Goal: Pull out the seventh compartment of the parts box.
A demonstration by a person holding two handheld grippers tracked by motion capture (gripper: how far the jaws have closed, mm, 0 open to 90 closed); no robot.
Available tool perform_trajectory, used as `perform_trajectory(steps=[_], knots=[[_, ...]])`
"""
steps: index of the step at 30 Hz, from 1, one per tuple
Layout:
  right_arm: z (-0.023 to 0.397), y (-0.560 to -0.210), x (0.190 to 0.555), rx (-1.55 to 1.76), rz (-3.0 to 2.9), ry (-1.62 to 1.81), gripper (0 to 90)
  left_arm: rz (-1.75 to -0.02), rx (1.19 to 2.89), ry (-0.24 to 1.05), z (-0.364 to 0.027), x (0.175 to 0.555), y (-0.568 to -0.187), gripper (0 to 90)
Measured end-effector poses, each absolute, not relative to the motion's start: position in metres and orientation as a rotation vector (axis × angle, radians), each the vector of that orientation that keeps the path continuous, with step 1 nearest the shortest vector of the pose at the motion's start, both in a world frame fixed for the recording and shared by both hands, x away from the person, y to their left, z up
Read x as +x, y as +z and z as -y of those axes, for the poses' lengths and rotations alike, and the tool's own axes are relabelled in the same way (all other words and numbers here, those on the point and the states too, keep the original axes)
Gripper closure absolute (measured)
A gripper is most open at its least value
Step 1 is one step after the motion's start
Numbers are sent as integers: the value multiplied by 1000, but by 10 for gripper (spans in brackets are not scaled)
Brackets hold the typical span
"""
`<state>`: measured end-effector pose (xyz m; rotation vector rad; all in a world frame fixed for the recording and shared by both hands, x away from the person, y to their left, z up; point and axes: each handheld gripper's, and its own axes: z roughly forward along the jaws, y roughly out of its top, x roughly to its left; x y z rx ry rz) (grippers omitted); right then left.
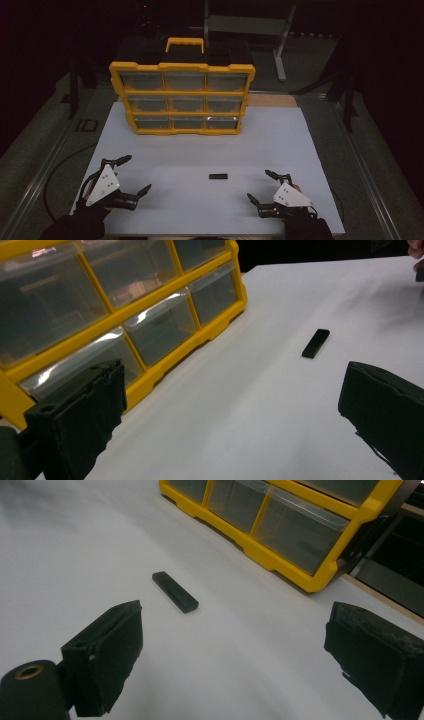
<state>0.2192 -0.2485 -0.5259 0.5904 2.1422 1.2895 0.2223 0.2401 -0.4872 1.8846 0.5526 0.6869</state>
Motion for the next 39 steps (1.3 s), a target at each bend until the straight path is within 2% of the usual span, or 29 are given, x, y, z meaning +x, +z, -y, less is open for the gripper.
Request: perform_trajectory(steps=[18, 39], knots=[[249, -526, 219, 586, -2140, 1300, 87, -470, 1921, 766, -241, 239, -443, 0], [248, -525, 218, 589, -2138, 1307, 87, -388, 1961, 831, -228, 270, -418, 0]])
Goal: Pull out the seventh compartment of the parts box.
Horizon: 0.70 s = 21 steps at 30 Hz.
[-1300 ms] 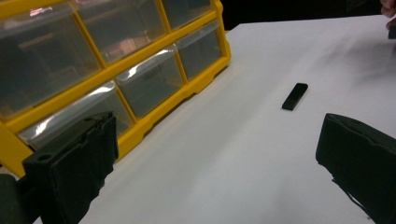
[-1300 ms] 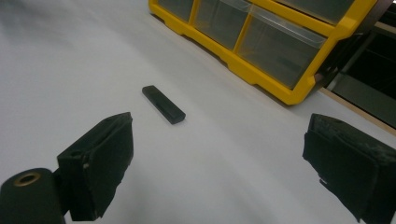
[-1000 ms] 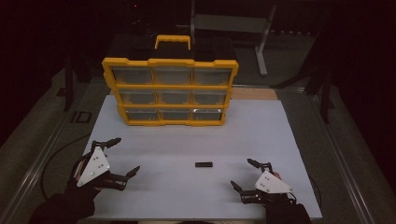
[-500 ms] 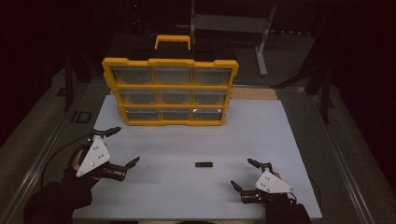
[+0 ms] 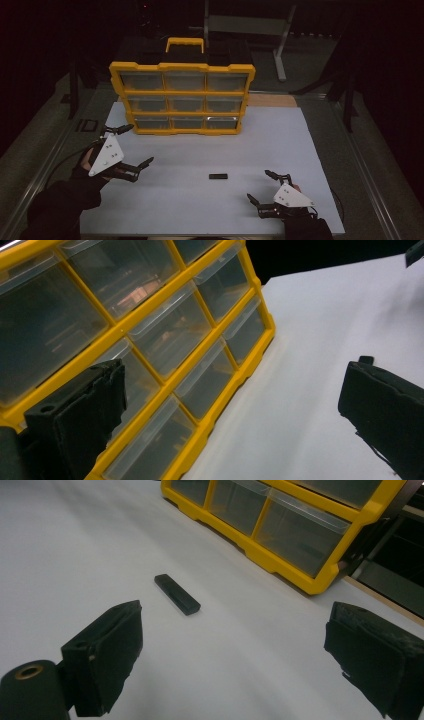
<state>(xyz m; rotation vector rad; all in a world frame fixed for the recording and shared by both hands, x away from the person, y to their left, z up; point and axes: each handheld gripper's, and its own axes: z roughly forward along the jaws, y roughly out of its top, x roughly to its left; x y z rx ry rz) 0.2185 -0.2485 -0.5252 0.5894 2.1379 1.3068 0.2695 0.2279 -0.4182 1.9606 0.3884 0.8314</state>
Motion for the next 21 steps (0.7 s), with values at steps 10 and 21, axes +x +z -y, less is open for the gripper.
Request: perform_trajectory(steps=[10, 21], knots=[[248, -525, 218, 586, -2137, 1307, 86, -341, 2000, 856, -213, 285, -420, 0], [248, -525, 217, 586, -2138, 1305, 87, -315, 2078, 874, -198, 299, -429, 0]])
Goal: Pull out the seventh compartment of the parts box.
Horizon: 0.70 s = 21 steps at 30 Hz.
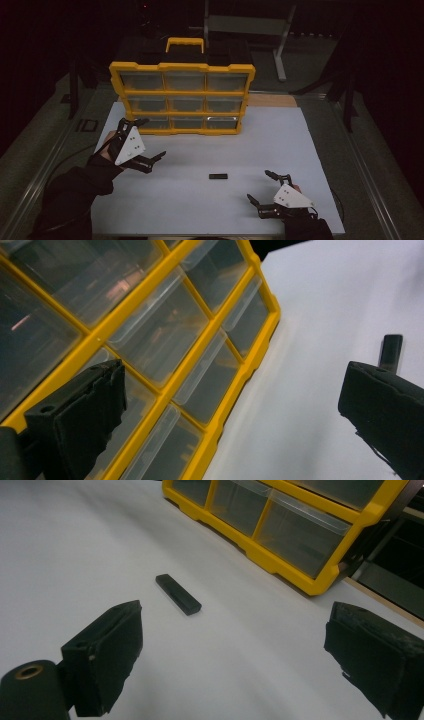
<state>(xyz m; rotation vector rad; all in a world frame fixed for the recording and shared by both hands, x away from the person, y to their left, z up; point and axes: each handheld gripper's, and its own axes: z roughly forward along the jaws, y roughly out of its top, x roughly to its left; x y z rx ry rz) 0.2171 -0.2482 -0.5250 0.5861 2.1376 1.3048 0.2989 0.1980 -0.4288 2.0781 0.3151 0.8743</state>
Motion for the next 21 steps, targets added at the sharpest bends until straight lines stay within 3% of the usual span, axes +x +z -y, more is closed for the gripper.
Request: perform_trajectory(steps=[21], knots=[[249, -525, 217, 576, -2136, 1300, 86, -235, 2201, 967, -185, 319, -449, 0]])
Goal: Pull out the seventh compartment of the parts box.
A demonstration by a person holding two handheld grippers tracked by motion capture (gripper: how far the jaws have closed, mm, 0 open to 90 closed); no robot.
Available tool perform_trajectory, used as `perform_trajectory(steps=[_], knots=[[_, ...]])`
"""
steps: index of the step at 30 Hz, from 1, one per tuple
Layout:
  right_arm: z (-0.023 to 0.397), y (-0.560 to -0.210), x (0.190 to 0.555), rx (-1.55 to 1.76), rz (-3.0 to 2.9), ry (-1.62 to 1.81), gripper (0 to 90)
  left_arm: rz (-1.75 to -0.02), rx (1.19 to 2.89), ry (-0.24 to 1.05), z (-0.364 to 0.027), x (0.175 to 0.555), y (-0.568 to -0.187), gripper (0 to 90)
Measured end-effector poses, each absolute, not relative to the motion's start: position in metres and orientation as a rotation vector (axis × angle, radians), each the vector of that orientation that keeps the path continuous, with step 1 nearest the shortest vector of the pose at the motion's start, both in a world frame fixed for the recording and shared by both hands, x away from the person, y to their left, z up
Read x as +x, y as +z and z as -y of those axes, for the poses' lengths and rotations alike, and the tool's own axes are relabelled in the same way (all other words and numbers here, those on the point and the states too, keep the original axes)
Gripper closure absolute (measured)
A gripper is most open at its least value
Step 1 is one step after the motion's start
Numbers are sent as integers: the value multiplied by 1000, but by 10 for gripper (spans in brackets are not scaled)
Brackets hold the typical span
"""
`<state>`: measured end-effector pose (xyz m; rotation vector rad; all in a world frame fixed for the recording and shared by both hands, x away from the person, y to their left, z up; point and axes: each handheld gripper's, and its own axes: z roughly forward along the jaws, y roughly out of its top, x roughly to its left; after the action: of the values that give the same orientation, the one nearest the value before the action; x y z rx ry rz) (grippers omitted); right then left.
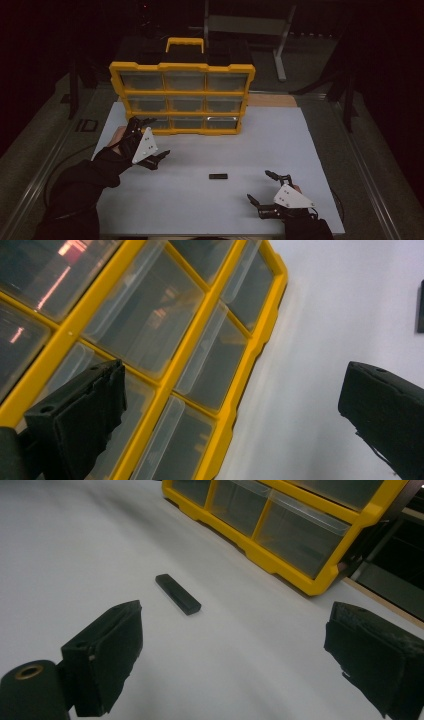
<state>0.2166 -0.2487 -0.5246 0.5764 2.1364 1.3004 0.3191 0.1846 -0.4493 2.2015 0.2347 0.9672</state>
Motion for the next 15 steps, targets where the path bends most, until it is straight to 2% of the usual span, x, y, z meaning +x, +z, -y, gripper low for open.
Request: perform_trajectory(steps=[15], knots=[[249, -525, 216, 579, -2139, 1299, 87, -186, 2239, 1054, -178, 329, -469, 0]])
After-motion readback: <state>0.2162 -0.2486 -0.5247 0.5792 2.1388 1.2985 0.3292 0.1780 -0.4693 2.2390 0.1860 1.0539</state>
